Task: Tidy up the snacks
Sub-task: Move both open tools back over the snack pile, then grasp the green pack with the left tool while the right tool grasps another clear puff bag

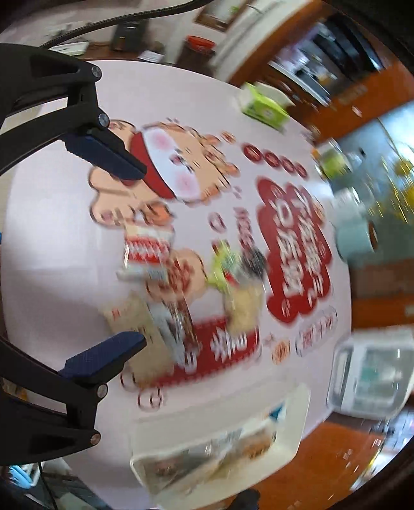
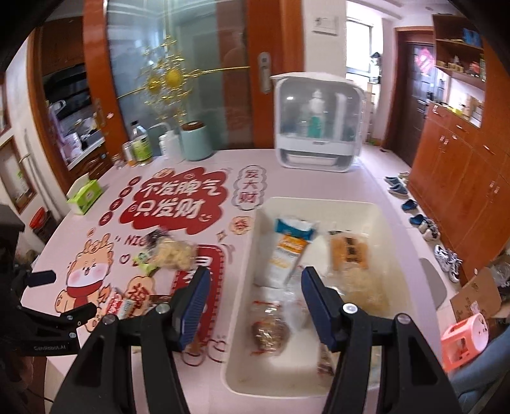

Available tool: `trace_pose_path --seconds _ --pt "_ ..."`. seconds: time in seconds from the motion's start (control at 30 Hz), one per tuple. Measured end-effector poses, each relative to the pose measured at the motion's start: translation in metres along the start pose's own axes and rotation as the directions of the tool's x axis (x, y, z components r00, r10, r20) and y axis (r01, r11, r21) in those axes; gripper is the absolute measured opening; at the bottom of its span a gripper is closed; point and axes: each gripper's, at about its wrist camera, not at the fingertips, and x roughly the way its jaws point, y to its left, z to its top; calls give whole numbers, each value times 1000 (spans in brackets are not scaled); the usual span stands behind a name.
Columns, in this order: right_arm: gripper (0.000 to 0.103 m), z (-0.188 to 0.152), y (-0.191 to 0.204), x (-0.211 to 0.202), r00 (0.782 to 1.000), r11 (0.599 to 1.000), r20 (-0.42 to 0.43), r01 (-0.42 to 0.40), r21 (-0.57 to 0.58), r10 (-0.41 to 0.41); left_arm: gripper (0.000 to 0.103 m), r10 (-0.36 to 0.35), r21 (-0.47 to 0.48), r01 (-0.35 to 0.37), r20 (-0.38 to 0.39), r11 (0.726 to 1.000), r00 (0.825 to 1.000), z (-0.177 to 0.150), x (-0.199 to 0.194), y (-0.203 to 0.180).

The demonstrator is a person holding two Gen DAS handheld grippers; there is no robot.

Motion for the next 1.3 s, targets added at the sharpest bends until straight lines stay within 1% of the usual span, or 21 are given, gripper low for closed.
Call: trace_pose_path --seconds 0.17,0.3,0.43,0.53,0.6,0.67,0.7,0.77,0.87,0.97,1.03,1.07,1.1,1.13,1.23,1.3 --pt "60 12 35 21 999 999 -29 -39 -35 38 95 10 -66 -10 1 998 1000 7 10 39" --pt "60 25 62 42 993 995 -70 -97 -31 95 95 8 -73 -7 17 997 1000 23 17 56" --pt "60 37 84 70 983 990 -124 -139 -5 138 95 -12 -41 13 36 999 999 50 28 65" --pt "60 46 96 97 973 987 -166 -156 36 160 95 -42 10 41 52 999 998 74 41 64" --pt "60 51 100 116 966 985 -195 -158 72 169 95 -88 54 85 45 995 995 88 56 57" --pt "60 55 103 137 957 982 -229 -155 109 176 95 -124 88 122 16 989 992 96 74 47" --pt "60 56 105 149 951 980 -249 -158 124 185 95 -150 107 149 0 983 989 99 84 41" --pt "60 56 109 172 934 973 -288 -172 152 210 95 -175 143 178 -36 974 984 102 105 28" --pt "60 51 118 206 910 971 -350 -171 167 221 95 -190 182 200 -70 963 979 104 135 14" --pt "60 41 127 237 886 978 -420 -150 142 197 95 -196 181 213 -106 960 975 106 159 9" --pt "63 34 132 256 869 983 -462 -134 124 177 95 -204 170 224 -126 960 971 107 169 10" --pt "67 34 133 257 886 989 -443 -105 99 139 95 -214 161 235 -134 959 967 108 174 10" --pt "70 34 134 259 890 992 -440 -90 84 119 95 -221 155 241 -139 958 965 108 178 11" --pt "73 33 133 263 887 993 -448 -82 84 111 95 -225 150 246 -143 958 964 109 181 12" --pt "84 26 119 273 871 987 -474 -73 140 131 95 -239 133 261 -158 956 958 111 190 12" --pt "88 21 109 278 859 982 -492 -57 182 141 95 -249 124 272 -172 954 953 112 195 11"
